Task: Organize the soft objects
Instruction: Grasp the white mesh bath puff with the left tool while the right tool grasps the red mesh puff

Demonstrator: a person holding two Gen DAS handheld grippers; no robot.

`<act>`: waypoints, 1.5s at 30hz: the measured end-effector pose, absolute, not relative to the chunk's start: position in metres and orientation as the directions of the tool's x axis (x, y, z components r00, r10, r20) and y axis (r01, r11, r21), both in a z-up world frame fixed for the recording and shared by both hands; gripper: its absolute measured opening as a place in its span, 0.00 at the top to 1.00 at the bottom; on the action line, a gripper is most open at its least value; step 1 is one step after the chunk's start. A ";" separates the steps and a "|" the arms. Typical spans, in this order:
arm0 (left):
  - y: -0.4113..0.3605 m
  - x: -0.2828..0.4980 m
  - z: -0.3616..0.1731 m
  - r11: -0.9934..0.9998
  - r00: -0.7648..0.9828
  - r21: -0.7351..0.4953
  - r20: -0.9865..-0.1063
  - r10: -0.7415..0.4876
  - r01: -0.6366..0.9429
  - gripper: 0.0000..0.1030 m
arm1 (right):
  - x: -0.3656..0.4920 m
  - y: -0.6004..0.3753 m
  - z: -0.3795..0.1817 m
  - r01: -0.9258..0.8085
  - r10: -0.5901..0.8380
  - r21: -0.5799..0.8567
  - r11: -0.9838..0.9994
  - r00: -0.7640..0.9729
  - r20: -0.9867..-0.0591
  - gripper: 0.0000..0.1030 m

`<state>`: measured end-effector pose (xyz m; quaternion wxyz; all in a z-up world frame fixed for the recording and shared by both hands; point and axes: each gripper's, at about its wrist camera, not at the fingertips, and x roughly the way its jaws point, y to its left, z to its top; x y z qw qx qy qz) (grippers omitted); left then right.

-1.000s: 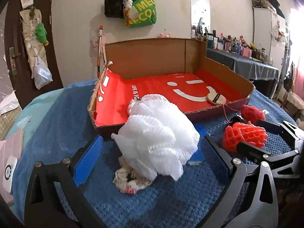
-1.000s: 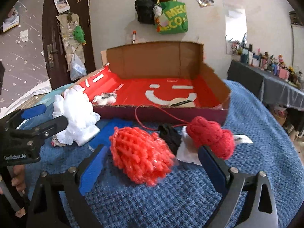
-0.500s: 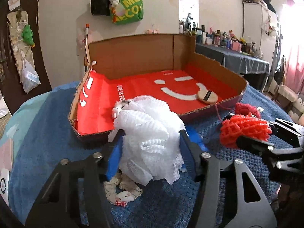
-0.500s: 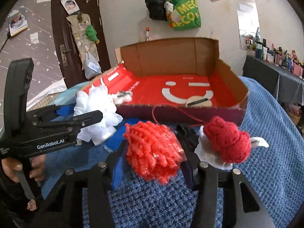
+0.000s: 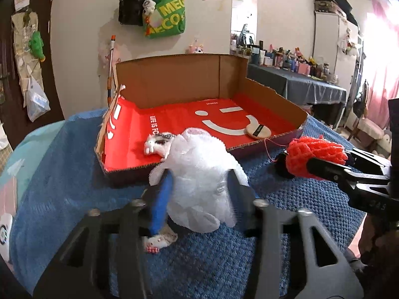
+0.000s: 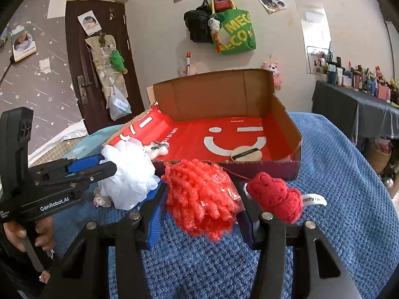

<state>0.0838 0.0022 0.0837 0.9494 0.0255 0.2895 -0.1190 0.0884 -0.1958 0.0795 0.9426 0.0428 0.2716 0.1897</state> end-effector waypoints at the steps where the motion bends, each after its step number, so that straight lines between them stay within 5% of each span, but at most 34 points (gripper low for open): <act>1: 0.004 0.083 0.082 0.971 0.804 -0.026 -0.556 -0.211 0.237 0.23 | 0.088 -0.196 0.078 -0.334 0.381 0.186 0.924 0.778 -0.500 0.48; 7: 0.003 0.086 0.074 0.974 0.802 0.008 -0.569 -0.181 0.226 0.20 | 0.089 -0.199 0.064 -0.330 0.390 0.209 0.921 0.747 -0.538 0.43; 12: 0.003 0.101 0.066 0.974 0.790 0.026 -0.591 -0.166 0.224 0.16 | 0.092 -0.196 0.049 -0.329 0.392 0.216 0.919 0.718 -0.576 0.20; 19: 0.000 0.122 0.063 0.965 0.765 0.044 -0.619 -0.178 0.260 0.16 | 0.092 -0.192 0.041 -0.319 0.376 0.204 0.926 0.715 -0.590 0.20; 33: 0.001 0.135 0.047 0.971 0.705 0.027 -0.693 -0.153 0.237 0.12 | 0.092 -0.202 0.040 -0.307 0.360 0.193 0.932 0.722 -0.591 0.21; 35: -0.002 0.135 0.047 0.969 0.705 0.035 -0.693 -0.152 0.244 0.15 | 0.092 -0.201 0.039 -0.303 0.348 0.180 0.936 0.724 -0.595 0.27; 37: -0.003 0.134 0.049 0.966 0.706 0.026 -0.688 -0.169 0.256 0.32 | 0.093 -0.201 0.036 -0.307 0.350 0.178 0.935 0.719 -0.600 0.49; 40: -0.001 0.132 0.051 0.963 0.701 -0.013 -0.683 -0.205 0.269 0.41 | 0.087 -0.200 0.038 -0.324 0.358 0.167 0.931 0.728 -0.585 0.49; 45: 0.002 0.122 0.060 0.961 0.711 -0.065 -0.659 -0.245 0.270 0.44 | 0.081 -0.200 0.057 -0.345 0.371 0.153 0.926 0.757 -0.537 0.50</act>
